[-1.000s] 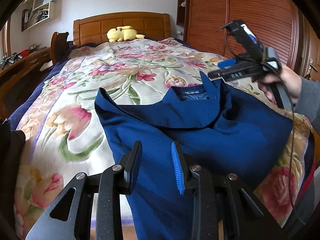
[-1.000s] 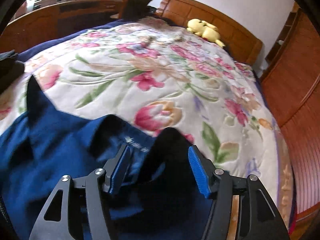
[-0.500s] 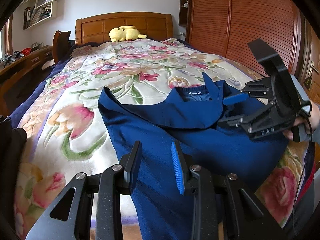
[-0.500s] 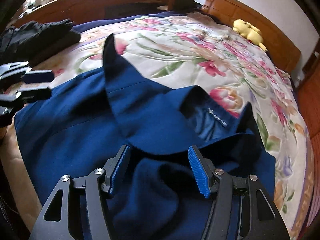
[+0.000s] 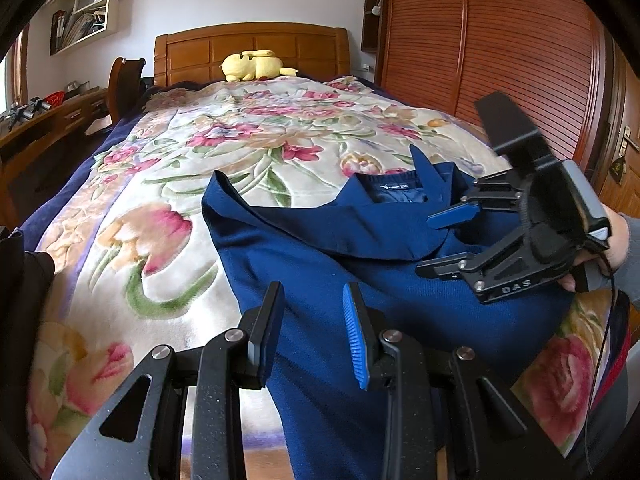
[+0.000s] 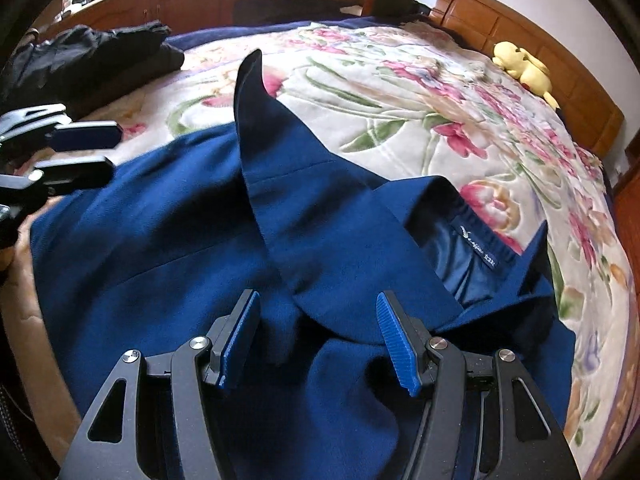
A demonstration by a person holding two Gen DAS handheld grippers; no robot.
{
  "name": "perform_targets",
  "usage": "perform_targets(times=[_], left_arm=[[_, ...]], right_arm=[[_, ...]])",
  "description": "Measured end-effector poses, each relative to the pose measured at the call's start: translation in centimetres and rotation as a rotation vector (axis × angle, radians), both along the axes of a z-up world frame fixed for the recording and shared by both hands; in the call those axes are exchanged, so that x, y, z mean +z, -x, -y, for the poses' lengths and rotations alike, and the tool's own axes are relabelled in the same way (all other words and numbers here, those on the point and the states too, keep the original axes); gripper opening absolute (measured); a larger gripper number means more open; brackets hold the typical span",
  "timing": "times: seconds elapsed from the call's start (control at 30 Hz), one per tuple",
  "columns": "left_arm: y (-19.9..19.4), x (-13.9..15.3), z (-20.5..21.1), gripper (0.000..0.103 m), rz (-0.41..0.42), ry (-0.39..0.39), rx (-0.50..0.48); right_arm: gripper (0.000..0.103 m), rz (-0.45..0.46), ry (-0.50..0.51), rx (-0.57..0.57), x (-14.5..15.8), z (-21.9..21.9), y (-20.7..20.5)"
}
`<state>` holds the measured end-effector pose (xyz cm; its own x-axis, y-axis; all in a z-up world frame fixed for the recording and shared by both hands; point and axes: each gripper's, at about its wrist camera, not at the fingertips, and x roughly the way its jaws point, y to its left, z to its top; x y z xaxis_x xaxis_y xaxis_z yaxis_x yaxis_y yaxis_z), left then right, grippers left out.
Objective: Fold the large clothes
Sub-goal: 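Pinch the folded jacket edge with the right tool and smooth it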
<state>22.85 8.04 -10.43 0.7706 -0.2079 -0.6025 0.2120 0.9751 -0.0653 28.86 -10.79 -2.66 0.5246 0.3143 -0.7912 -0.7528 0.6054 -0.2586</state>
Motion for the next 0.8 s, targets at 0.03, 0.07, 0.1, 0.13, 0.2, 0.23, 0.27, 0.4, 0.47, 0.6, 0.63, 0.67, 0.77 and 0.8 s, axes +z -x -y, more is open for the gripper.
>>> perform_targets(times=[0.03,0.07,0.1,0.13,0.2,0.23,0.27,0.4,0.47,0.6,0.63,0.67,0.77,0.8], left_arm=[[0.0,0.0,-0.1,0.031,0.0,0.001,0.001],[0.0,0.0,-0.1,0.031,0.0,0.001,0.001],[-0.1,0.0,-0.1,0.031,-0.001,0.001,0.001],[-0.1,0.0,-0.1,0.031,-0.001,0.001,0.001],[-0.1,0.0,-0.1,0.031,-0.002,0.002,0.001],[-0.1,0.0,-0.1,0.031,-0.002,0.002,0.002],[-0.1,0.0,-0.1,0.031,-0.003,0.002,0.002],[-0.1,-0.1,-0.2,0.031,-0.006,0.004,0.001],[-0.2,-0.3,-0.2,0.031,-0.009,0.004,0.0],[-0.3,-0.3,-0.1,0.031,-0.013,0.005,0.001],[-0.3,-0.4,-0.1,0.031,-0.013,0.005,0.001],[-0.3,-0.4,-0.2,0.031,-0.014,0.006,0.001],[-0.3,-0.4,-0.2,0.031,-0.013,0.006,0.0],[-0.3,-0.4,-0.1,0.031,-0.012,0.006,0.0]], right_arm=[[0.062,0.001,0.01,-0.001,-0.2,-0.3,-0.4],[0.062,0.004,0.018,-0.002,-0.3,-0.4,-0.8],[0.058,0.006,0.025,-0.002,-0.4,-0.5,-1.1],[0.043,0.009,0.037,-0.001,-0.5,-0.7,-1.5],[0.02,0.026,0.076,0.01,-0.8,-1.1,-2.3],[0.009,0.03,0.09,0.015,-0.9,-1.2,-2.7],[0.006,0.039,0.101,0.016,-0.9,-1.4,-3.2],[0.004,0.1,0.073,-0.019,0.5,-1.8,-4.9],[0.004,0.144,0.046,-0.07,1.7,-1.8,-6.2],[0.004,0.227,-0.02,-0.249,4.1,-1.4,-9.4],[0.005,0.224,-0.044,-0.289,4.5,-1.2,-10.0],[0.011,0.208,-0.078,-0.318,4.9,-0.9,-10.4],[0.044,0.181,-0.166,-0.323,5.7,-0.2,-10.0],[0.048,0.196,-0.177,-0.31,5.8,-0.1,-9.4]])
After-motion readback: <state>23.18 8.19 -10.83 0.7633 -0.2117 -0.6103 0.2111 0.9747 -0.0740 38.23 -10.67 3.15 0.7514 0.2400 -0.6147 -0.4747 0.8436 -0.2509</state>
